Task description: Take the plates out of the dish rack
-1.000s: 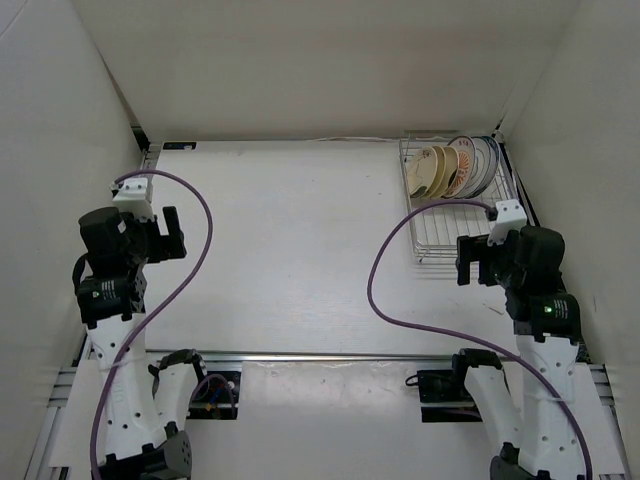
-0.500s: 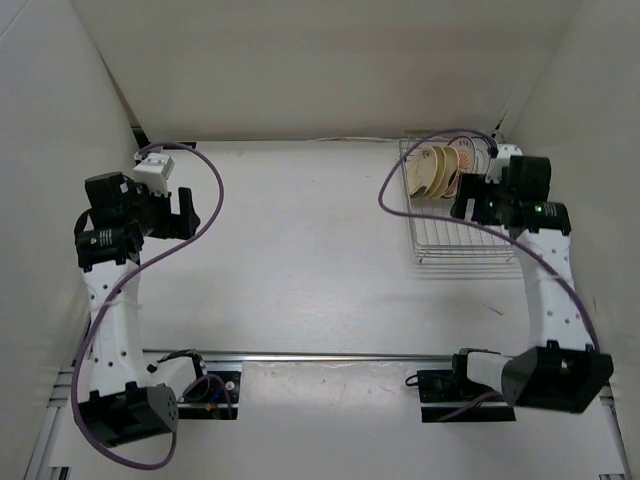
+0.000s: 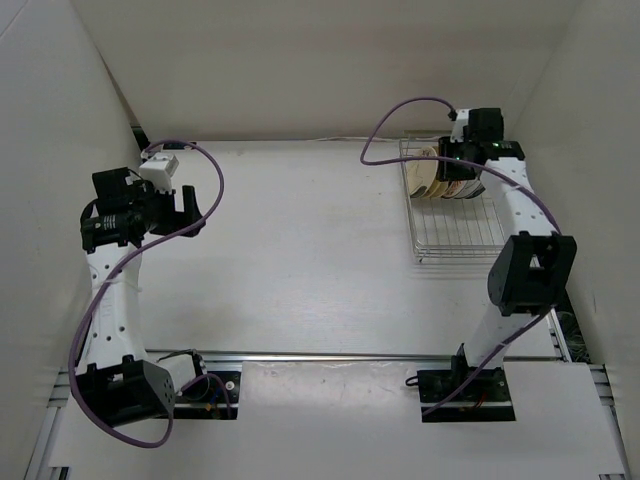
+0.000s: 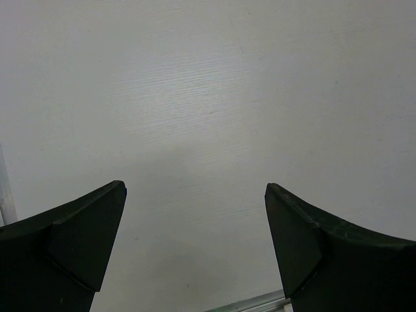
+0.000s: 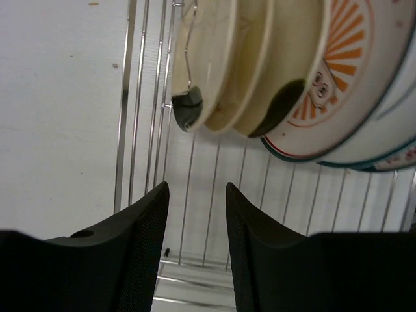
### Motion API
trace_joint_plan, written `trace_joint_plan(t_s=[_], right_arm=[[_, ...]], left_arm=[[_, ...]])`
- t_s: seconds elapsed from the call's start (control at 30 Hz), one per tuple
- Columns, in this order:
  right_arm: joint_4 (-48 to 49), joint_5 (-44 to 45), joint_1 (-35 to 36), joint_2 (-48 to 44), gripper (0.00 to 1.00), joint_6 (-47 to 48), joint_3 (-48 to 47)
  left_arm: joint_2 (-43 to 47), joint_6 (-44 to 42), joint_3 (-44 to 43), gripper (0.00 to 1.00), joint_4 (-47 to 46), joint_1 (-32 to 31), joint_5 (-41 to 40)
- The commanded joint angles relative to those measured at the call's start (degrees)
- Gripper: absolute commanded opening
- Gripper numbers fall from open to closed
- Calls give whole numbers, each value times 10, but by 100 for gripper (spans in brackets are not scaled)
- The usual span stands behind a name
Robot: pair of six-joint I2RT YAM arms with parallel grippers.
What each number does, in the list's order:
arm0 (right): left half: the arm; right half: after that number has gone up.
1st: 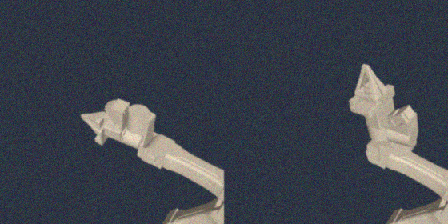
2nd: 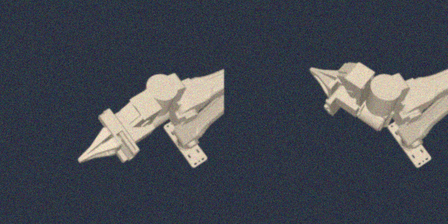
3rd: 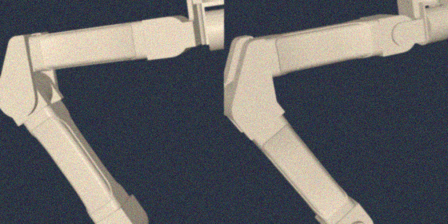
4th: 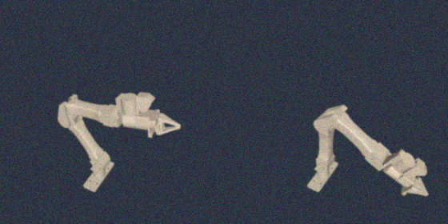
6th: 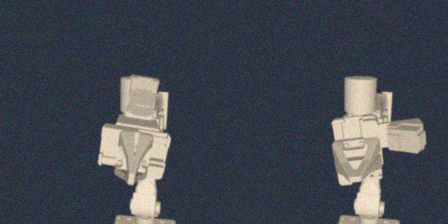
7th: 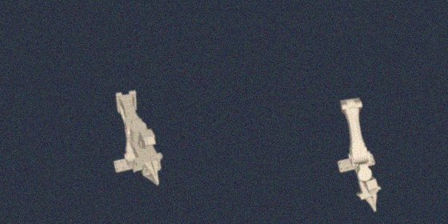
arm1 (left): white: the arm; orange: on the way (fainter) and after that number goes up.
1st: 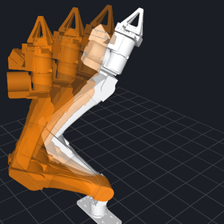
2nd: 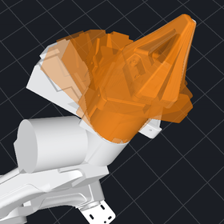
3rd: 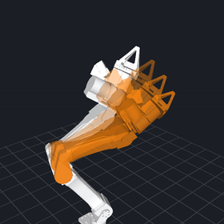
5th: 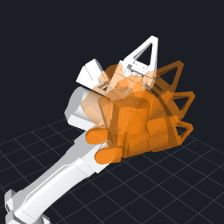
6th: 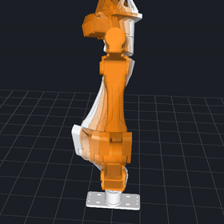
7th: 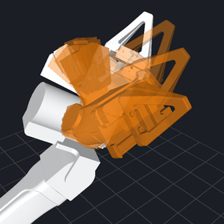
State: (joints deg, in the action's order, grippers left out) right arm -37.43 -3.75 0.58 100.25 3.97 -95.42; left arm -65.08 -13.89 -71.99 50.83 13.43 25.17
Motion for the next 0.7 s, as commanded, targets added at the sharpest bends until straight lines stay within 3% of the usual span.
trace_joint_plan(t_s=[0.0,0.27,0.67], right_arm=[[21,10,21,35,45,12,-52],[38,31,21,122,45,5,-131],[43,38,21,180,43,10,-175]], left_arm=[[-10,4,-15,99,-7,-1,25],[-16,4,2,99,-7,-1,25],[-16,4,12,99,-7,-1,25]])
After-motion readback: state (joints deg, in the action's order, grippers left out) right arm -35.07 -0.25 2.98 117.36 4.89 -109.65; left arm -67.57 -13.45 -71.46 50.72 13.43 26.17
